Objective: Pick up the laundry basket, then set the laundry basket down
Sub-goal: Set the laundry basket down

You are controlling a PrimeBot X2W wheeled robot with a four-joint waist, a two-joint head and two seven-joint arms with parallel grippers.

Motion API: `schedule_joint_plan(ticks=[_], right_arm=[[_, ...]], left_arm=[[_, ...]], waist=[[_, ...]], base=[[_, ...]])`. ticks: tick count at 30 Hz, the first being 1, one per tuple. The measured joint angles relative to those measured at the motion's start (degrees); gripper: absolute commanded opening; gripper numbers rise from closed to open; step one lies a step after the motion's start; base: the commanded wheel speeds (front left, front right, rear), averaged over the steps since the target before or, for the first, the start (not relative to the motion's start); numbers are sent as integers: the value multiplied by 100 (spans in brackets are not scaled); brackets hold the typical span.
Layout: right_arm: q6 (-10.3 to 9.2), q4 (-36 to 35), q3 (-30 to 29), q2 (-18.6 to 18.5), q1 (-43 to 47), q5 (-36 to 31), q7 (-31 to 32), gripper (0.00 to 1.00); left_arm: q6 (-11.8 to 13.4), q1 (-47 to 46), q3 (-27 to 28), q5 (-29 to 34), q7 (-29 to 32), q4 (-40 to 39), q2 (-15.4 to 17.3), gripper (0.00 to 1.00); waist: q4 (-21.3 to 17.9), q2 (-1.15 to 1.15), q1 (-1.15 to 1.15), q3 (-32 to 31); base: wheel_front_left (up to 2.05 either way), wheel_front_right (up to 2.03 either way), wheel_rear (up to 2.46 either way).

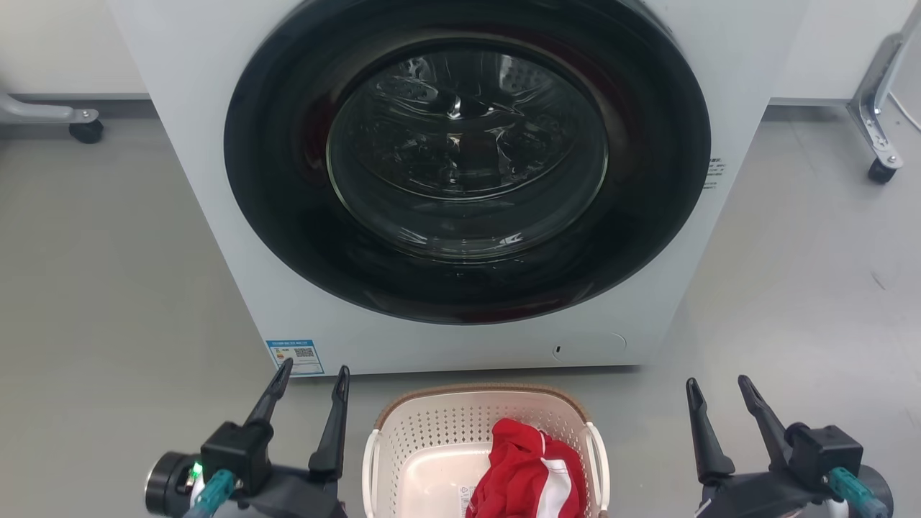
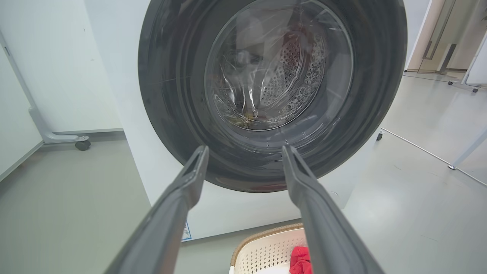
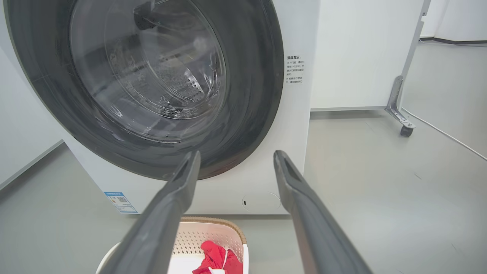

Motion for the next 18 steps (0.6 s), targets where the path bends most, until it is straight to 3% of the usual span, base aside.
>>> schedule_joint_plan(ticks=[18], right_arm=[[-181,-996,-335,-109,1161,-232,-1,100]], left_arm=[[194,1229,345,49,9,-961,59,100]], waist=[[61,0,1,-177]], base=[[0,0,0]])
